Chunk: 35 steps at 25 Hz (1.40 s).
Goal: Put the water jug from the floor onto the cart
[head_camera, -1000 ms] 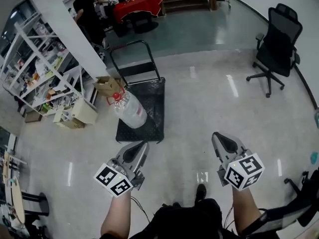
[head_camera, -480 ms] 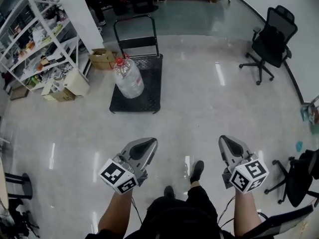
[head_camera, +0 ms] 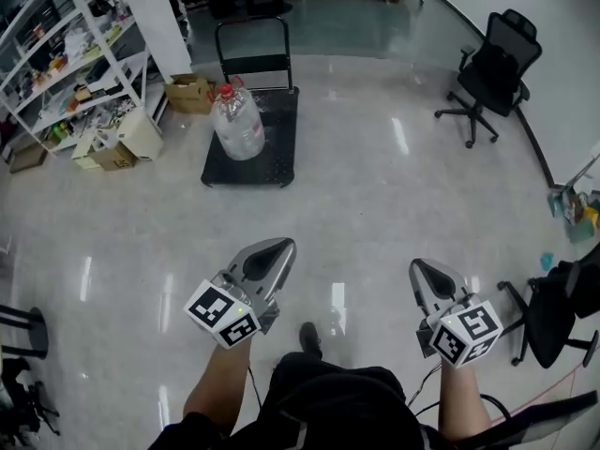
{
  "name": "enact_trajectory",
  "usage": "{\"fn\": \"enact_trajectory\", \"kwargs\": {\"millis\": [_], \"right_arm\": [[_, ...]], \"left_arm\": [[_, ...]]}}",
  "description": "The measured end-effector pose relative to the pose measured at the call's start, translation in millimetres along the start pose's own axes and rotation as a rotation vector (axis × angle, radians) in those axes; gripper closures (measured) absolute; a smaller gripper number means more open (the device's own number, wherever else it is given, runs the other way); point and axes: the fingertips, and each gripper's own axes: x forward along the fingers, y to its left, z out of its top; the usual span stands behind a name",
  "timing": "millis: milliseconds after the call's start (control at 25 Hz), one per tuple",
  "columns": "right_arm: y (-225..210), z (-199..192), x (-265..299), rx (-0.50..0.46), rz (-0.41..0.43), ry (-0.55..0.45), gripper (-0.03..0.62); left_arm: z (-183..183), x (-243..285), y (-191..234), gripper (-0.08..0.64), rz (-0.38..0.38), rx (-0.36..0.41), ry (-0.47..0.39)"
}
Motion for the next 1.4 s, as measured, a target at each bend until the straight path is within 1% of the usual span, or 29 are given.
{"fn": "enact_trajectory", "kwargs": {"millis": [120,240,360,480,560,640,720,880,960,1080,1200,1280,1400], "right_arm": [[19,-21,-35,-0.016,0.017,-0.004,0.589],[33,-40,-82,-0.017,0.059,-0.031,0.589],[49,-68,-141,-0.028,0.112,-0.039,0.589],[59,-105,-200,-0.009,0.146,-0.022,0.589],[55,-127,-231,0.018,0.141,-0.006,0.589],[55,-144,-259,0.052,0.135,0.006,0.589],[66,-151,-286,0.061,0.149,-0.003,0.589],[86,-156,-317,0.054,0.132,-0.031,0.589],[98,-164,-330,0.07,0.127,-0.039,0.589],[120,-184,-349,0.066,0.144,-0.023,0.589],[154,-207,-370,0.057,0.134,0.009,0.589],[177,-211,-379,0.039,0.107,0.019,0.589],[192,-228,-398,0.033,0.064,0.039,0.589]], "left_arm": [[-3,-28,-36,0.569,0.017,0.007,-0.006],[-13,-48,-94,0.571,0.009,0.04,-0.011],[-40,-66,-159,0.571,0.018,0.052,0.014],[-73,-93,-216,0.571,0.056,0.028,0.057],[-89,-109,-246,0.571,0.093,0.001,0.084],[-99,-125,-274,0.571,0.115,-0.019,0.112],[-99,-144,-300,0.571,0.121,-0.017,0.13],[-97,-180,-336,0.571,0.112,0.014,0.154],[-106,-196,-353,0.571,0.097,0.014,0.17],[-124,-215,-377,0.571,0.073,0.016,0.165],[-141,-247,-388,0.571,0.047,-0.011,0.165],[-146,-271,-388,0.571,0.027,-0.039,0.163],[-165,-289,-403,0.571,-0.013,-0.053,0.151]]}}
